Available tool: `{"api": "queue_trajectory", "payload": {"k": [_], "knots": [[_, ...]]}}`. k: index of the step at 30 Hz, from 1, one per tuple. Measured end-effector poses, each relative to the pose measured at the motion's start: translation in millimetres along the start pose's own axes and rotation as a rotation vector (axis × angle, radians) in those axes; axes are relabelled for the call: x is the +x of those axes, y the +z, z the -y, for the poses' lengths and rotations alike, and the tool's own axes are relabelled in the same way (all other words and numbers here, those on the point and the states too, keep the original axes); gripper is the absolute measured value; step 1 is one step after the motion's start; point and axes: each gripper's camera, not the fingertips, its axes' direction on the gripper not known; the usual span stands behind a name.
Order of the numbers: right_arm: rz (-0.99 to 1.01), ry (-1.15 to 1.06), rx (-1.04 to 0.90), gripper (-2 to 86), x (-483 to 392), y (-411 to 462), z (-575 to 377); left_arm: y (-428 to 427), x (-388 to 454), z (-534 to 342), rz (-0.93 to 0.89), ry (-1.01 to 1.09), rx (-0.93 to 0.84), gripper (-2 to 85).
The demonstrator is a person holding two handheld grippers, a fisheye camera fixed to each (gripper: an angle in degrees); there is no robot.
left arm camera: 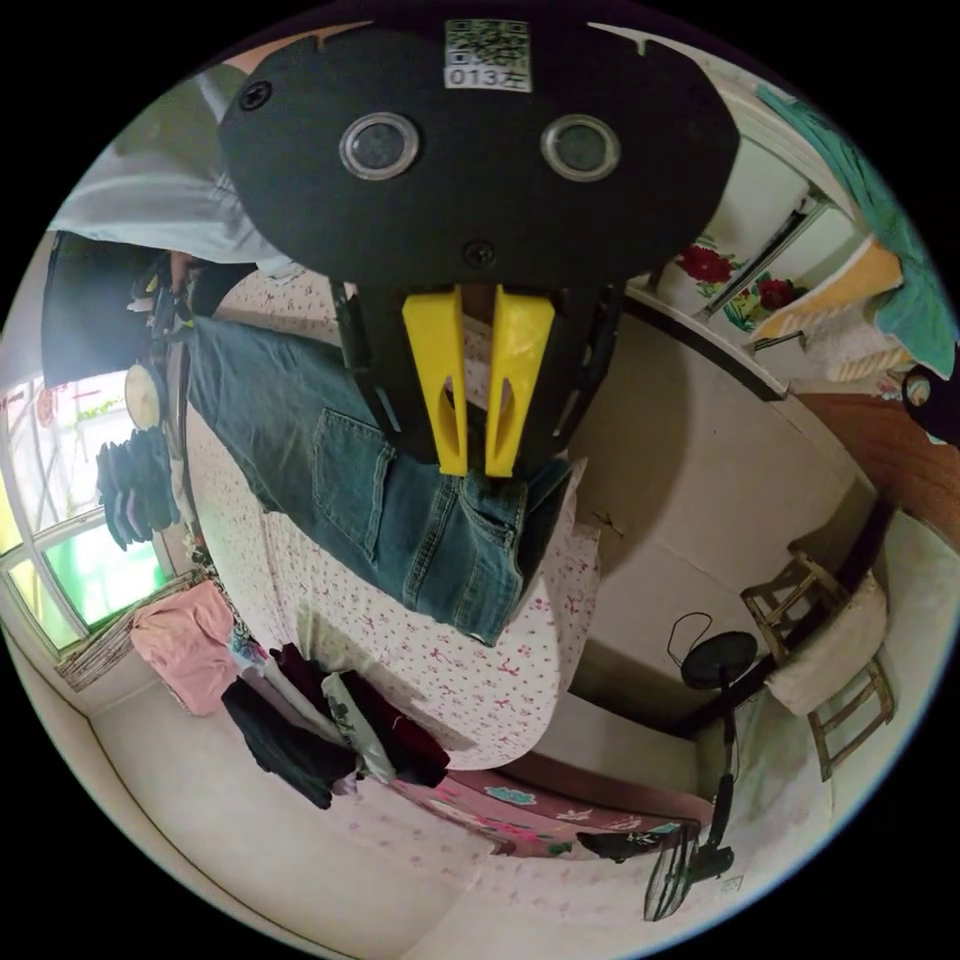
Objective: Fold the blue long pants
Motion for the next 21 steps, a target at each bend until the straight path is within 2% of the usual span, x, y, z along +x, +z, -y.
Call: {"api": "queue_trajectory", "payload": {"k": [3,6,11,15,17,21], "knots": [[0.022,0.083,-0.106,1.3,18,37,1,20,-6,-8,-0.020,-0.051,-0.009,1.9],[0.130,0.258,-0.083,1.5,46,40,-1,22,-18,-24,-0.109,-0.122,0.035,1.8],[-0.037,0.150,-0.048,2.1,37,23,25,0,-33,-52,-0.043,-0.220,0.128,1.3],[0.084,-0.082,-0.039,2.7,-32,40,73,22,37,-34,0.041,0.093,0.039,0.7],[0.232,-0.322,-0.082,3.5,-117,69,108,46,86,-26,0.085,0.267,-0.008,0.4],[0.380,-0.731,-0.138,5.1,-270,115,131,105,190,-26,0.128,0.595,-0.027,0.0]]}}
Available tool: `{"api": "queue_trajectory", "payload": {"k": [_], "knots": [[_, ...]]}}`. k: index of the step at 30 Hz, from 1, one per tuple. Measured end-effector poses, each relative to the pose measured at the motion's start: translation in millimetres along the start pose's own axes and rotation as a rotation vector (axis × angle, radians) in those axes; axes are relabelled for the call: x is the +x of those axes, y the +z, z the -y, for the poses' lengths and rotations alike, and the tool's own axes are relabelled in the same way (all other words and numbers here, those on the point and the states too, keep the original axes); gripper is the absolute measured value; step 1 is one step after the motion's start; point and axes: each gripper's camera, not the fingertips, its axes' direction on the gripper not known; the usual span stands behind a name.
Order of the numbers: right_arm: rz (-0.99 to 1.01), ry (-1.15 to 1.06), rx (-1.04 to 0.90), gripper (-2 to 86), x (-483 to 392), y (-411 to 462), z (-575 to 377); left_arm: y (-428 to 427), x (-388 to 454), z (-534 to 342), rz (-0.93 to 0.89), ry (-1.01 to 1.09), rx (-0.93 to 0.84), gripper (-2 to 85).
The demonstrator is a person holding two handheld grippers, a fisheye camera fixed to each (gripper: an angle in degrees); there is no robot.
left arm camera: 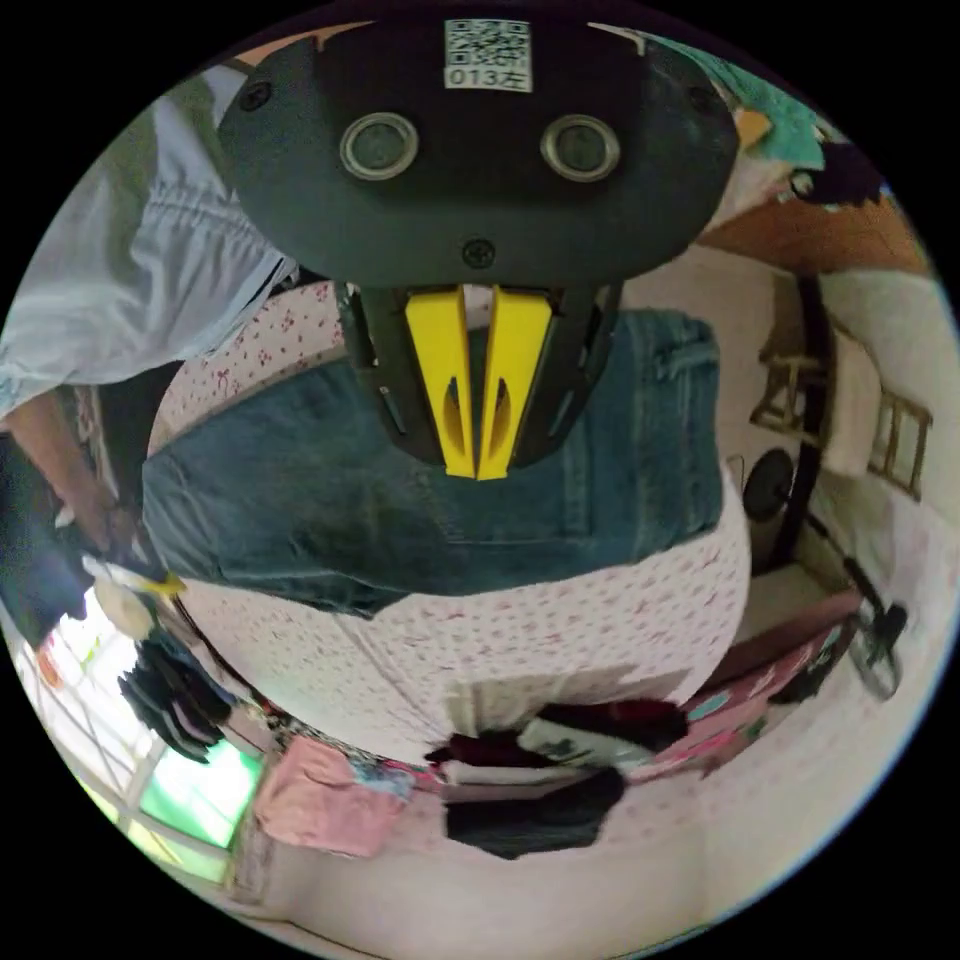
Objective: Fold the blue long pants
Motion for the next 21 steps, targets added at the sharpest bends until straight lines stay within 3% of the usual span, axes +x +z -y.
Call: {"api": "queue_trajectory", "payload": {"k": [5,13,18,21], "knots": [[0.073,-0.372,-0.126,6.3,-89,116,123,47,70,35,0.047,0.200,-0.026,-0.2],[0.130,-0.480,-0.391,5.1,-122,233,190,91,100,54,0.068,0.235,-0.027,-0.3],[0.147,-0.551,-0.372,1.5,-109,240,220,115,102,53,0.078,0.200,-0.042,-0.2],[0.239,-0.470,-0.370,0.7,-75,246,248,127,102,47,0.073,0.191,-0.010,-0.3]]}}
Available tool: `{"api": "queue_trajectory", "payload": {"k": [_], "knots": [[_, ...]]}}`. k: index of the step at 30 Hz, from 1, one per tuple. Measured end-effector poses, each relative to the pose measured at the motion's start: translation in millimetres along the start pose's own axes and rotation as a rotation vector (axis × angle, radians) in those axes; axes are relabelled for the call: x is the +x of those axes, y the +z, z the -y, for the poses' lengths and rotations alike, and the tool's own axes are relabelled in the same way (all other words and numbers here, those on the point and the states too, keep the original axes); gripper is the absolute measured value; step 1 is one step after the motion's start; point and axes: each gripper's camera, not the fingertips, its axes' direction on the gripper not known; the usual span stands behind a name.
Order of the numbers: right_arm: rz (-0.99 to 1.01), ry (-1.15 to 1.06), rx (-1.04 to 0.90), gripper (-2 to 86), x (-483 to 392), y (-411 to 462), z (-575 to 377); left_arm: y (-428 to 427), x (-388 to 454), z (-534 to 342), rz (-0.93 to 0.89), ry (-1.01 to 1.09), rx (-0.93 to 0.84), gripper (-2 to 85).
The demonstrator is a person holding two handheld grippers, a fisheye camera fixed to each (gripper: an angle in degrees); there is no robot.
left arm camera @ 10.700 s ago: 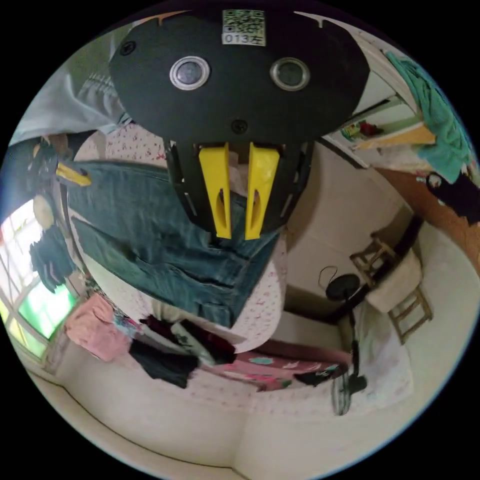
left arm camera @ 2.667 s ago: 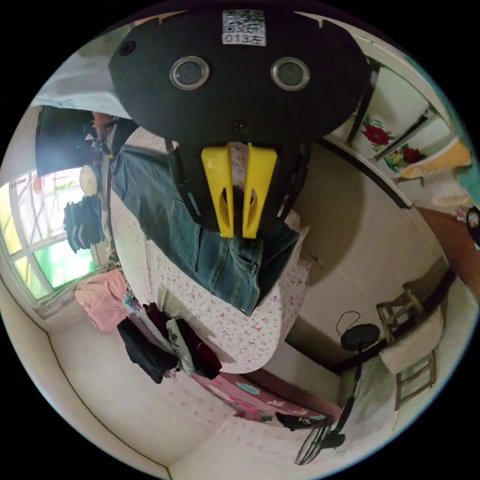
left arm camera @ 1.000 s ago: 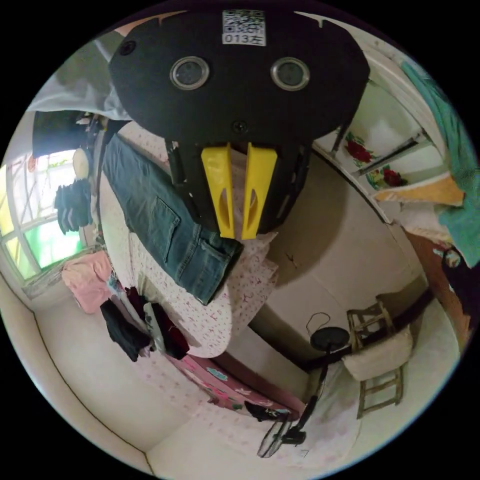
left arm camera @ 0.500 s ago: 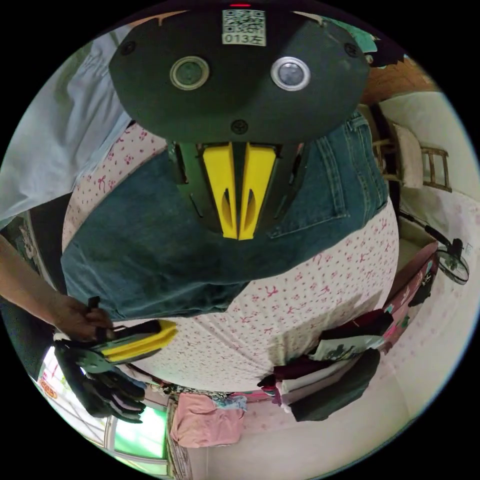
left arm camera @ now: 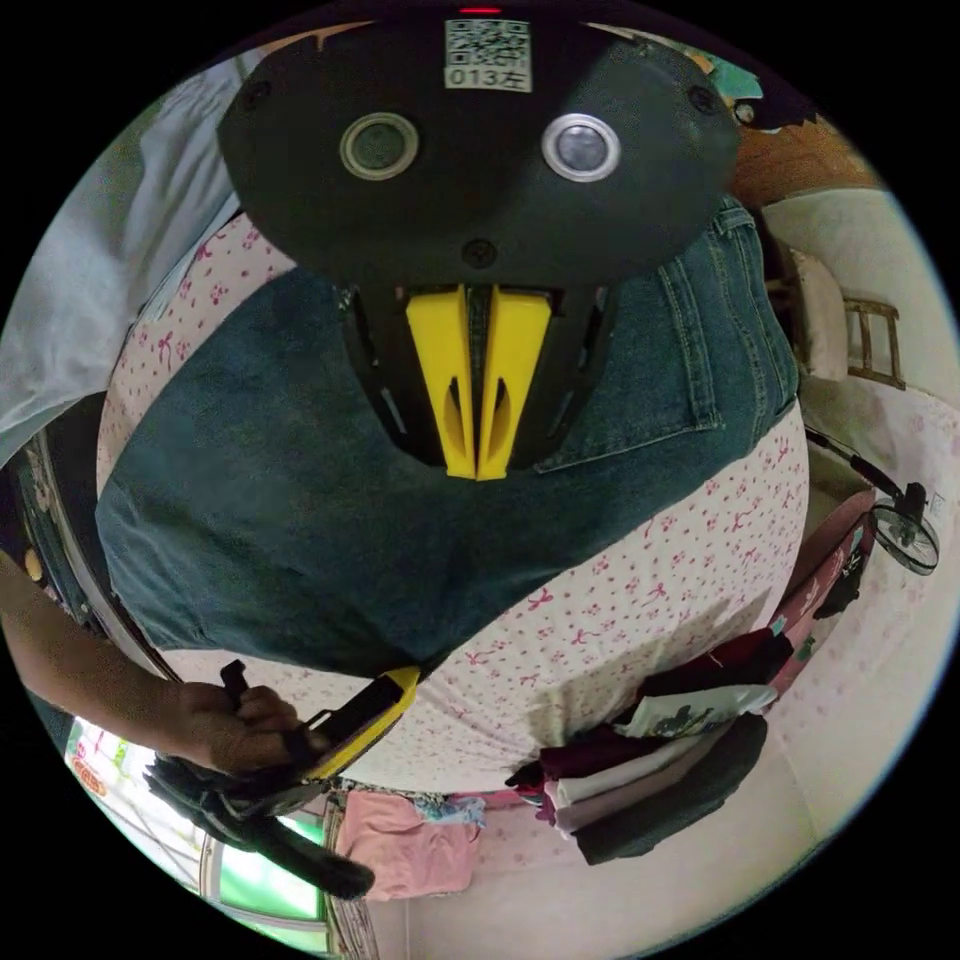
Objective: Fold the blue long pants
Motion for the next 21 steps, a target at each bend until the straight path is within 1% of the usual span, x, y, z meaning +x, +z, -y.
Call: {"api": "queue_trajectory", "payload": {"k": [2,4,6,8,9,10,11,12,14,15,17,18,20,21], "knots": [[0.102,0.069,-0.035,0.5,31,18,4,4,2,-1,0.001,-0.002,0.021,-0.3],[0.153,0.100,-0.049,0.6,43,29,3,9,3,3,-0.014,-0.014,0.011,-0.3],[0.171,0.117,-0.001,0.7,47,20,-4,12,1,6,-0.040,-0.030,-0.008,-0.3],[0.057,0.168,0.120,1.3,49,-17,-33,12,-5,11,-0.073,-0.076,-0.038,-0.2],[0.035,0.181,0.147,1.5,51,-28,-44,6,-6,15,-0.080,-0.093,0.005,0.0],[-0.015,0.205,0.183,1.9,53,-47,-70,-3,-5,20,-0.077,-0.084,0.072,0.1],[-0.080,0.231,0.204,2.3,55,-64,-100,-6,-3,24,-0.076,-0.069,0.098,0.3],[-0.110,0.246,0.212,2.5,57,-72,-117,-9,4,36,-0.082,-0.016,0.131,0.6],[-0.204,0.334,0.201,3.4,66,-98,-190,-4,19,59,-0.097,0.094,0.132,1.3],[-0.241,0.373,0.188,3.6,69,-104,-211,2,30,73,-0.085,0.161,0.127,1.9],[-0.374,0.563,0.155,4.7,80,-127,-289,13,44,93,-0.061,0.234,0.125,3.2],[-0.391,0.620,0.145,5.1,83,-132,-308,21,50,105,-0.048,0.261,0.112,4.6],[-0.468,0.849,0.165,6.8,91,-155,-380,35,53,122,-0.040,0.258,0.077,7.8],[-0.481,0.894,0.178,7.2,91,-160,-396,45,53,130,-0.040,0.244,0.047,10.2]]}}
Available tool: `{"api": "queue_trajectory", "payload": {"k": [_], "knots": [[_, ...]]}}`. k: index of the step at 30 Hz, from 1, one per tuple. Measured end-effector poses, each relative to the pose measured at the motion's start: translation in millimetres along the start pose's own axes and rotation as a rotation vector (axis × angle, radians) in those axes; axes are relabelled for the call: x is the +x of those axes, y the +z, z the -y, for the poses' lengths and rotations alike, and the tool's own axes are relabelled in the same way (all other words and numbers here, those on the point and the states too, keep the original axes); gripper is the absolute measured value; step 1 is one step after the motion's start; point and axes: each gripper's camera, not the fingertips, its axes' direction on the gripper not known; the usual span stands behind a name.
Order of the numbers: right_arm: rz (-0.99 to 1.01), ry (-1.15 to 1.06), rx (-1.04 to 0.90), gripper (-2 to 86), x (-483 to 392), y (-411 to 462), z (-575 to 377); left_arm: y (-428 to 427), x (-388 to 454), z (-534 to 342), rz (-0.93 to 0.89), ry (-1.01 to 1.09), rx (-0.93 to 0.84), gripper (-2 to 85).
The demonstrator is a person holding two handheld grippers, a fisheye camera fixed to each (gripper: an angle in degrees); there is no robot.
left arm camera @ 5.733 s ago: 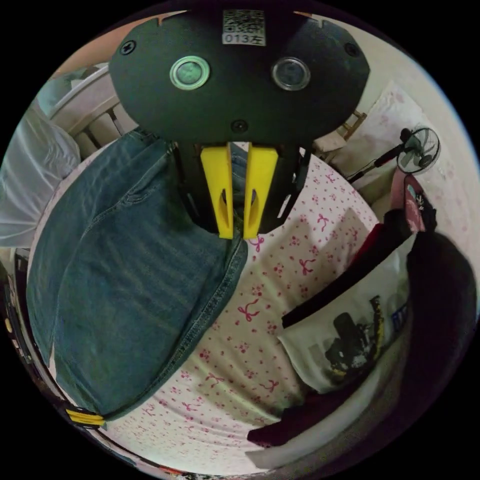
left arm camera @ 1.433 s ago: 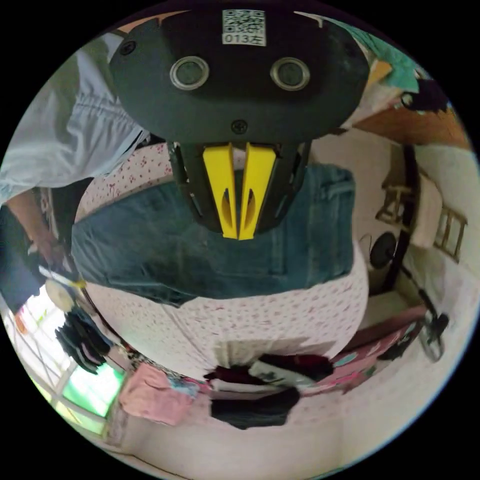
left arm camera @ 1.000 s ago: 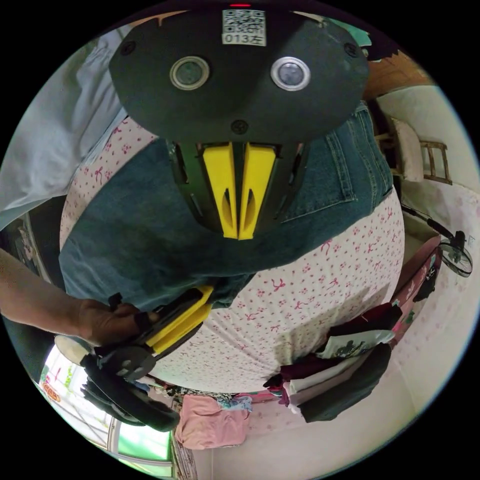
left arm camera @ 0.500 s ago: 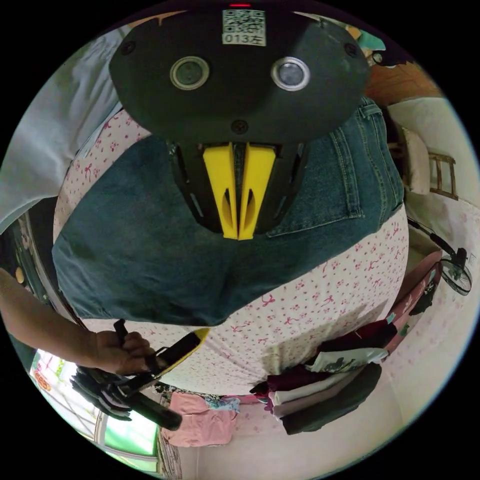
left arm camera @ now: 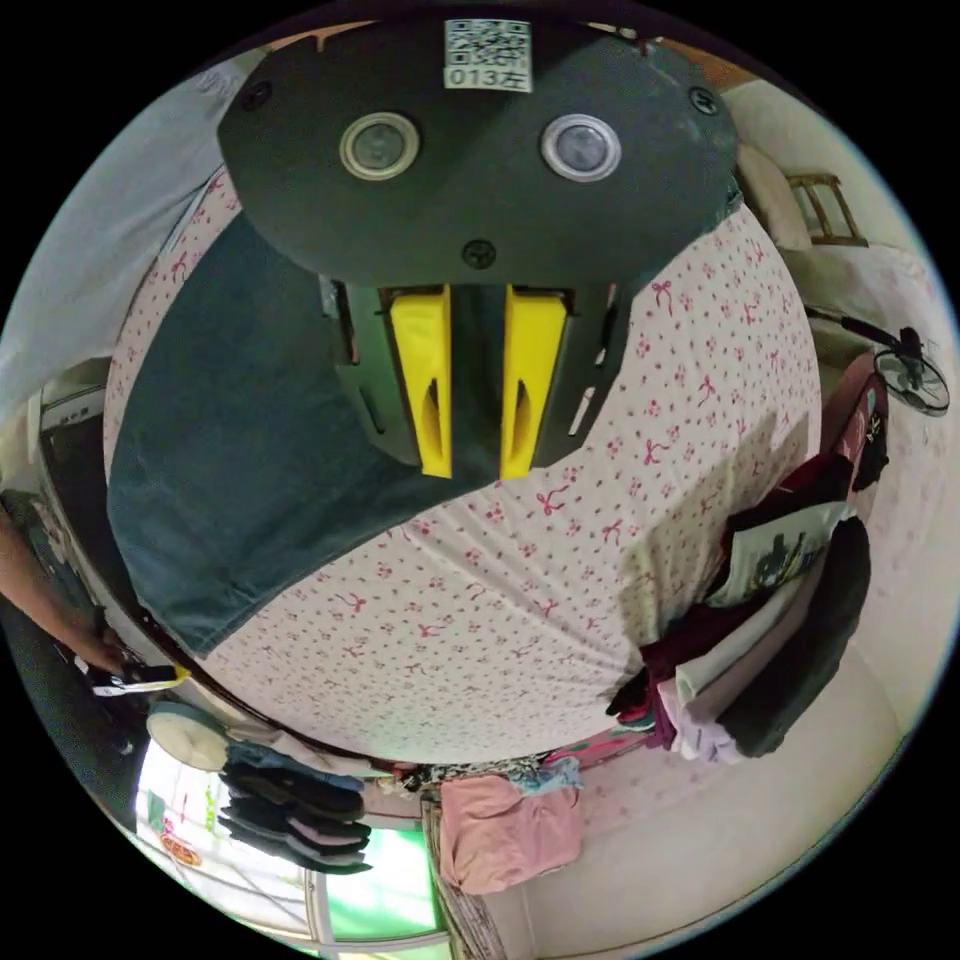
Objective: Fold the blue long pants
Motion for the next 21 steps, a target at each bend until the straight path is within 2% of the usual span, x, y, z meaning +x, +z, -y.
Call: {"api": "queue_trajectory", "payload": {"k": [3,9,11,15,21], "knots": [[-0.009,0.120,-0.007,8.8,45,-2,-27,27,-5,7,-0.004,-0.049,-0.095,11.6],[0.057,0.085,-0.048,9.5,55,16,-33,35,-14,11,-0.066,-0.152,-0.098,10.3],[0.015,0.075,-0.104,9.2,54,27,-34,36,-12,14,-0.048,-0.144,-0.103,9.5],[0.098,0.122,-0.085,5.4,63,23,-44,33,-3,16,0.013,-0.103,-0.110,6.6],[-0.042,-0.044,-0.044,1.1,35,-7,-56,27,0,17,0.024,-0.084,-0.102,2.5]]}}
